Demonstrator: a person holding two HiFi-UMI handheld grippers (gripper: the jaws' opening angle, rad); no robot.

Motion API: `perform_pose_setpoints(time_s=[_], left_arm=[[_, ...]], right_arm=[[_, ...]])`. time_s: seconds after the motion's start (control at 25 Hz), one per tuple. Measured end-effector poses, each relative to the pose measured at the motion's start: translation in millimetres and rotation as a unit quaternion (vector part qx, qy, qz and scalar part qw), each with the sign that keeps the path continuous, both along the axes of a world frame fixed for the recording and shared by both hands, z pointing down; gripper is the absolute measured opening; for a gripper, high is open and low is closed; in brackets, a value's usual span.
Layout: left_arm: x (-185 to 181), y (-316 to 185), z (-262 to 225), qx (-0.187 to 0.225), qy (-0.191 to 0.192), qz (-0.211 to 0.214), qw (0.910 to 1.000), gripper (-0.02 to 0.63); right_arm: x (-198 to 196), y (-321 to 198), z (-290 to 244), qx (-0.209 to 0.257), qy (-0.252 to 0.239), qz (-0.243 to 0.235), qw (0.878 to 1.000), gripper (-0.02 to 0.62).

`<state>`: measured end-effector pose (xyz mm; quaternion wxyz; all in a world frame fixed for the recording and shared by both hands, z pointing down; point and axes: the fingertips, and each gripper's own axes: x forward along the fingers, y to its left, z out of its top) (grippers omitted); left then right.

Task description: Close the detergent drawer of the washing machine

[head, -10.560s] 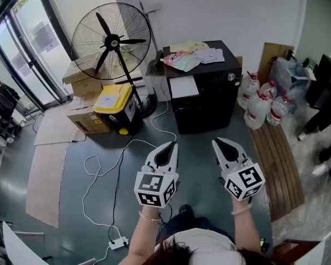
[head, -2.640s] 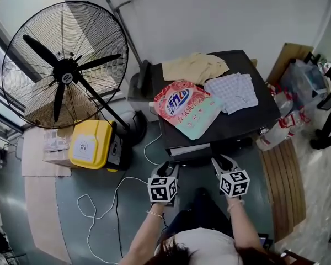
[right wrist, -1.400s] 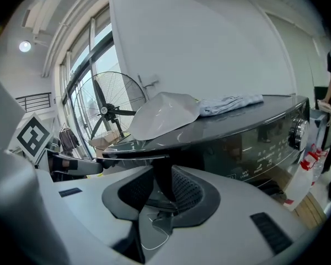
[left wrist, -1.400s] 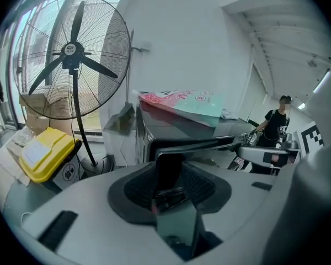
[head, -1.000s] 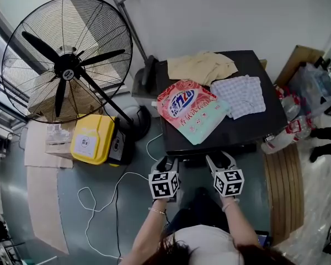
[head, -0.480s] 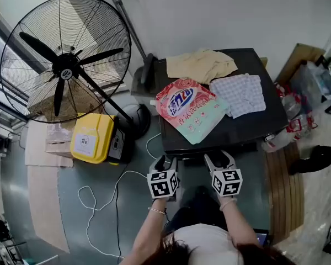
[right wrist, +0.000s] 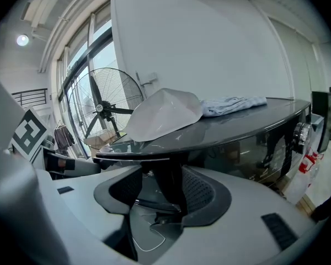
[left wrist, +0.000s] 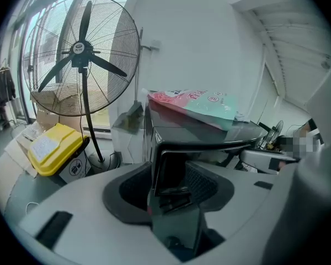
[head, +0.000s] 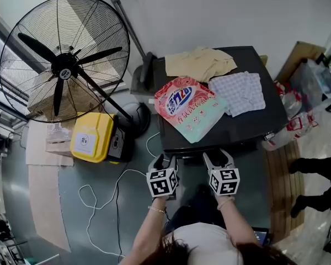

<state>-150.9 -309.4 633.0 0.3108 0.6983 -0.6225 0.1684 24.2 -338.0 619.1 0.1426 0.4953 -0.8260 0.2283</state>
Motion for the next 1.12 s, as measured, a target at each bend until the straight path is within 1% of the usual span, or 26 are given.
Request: perform_pose_setpoints(time_s=[0.44, 0.84, 0.96, 1.0, 1.08, 1.12], left_arm=[[0, -1, 2, -0.002, -0.003, -0.005, 1.0, 0.201], [-1, -2, 2, -0.005, -0.003, -0.011, 0.9999, 0.204], [-1, -5, 2, -0.005, -0.001, -0.016, 0.9999, 0.204], [-2, -8, 2, -0.006, -0.001, -0.018, 0.9998, 0.204], [-4, -14, 2, -0.009, -0.003, -0.018, 0.9998, 0.199], [-4, -14, 3, -0.01, -0.002, -0.016, 0.9998, 0.202]], right_arm=[[1, -2, 1, 0.002, 0.0, 0.006, 1.0, 0.249], [0, -2, 2, -0.008, 0.006, 0.014, 1.0, 0.249], [2, -3, 2, -0.01, 0.005, 0.029, 1.0, 0.247], [5, -5, 2, -0.013, 0.002, 0.042, 0.999, 0.241], [11, -7, 3, -0.017, -0.003, 0.064, 0.998, 0.151], [13, -7, 3, -0.016, -0.003, 0.067, 0.998, 0.14]])
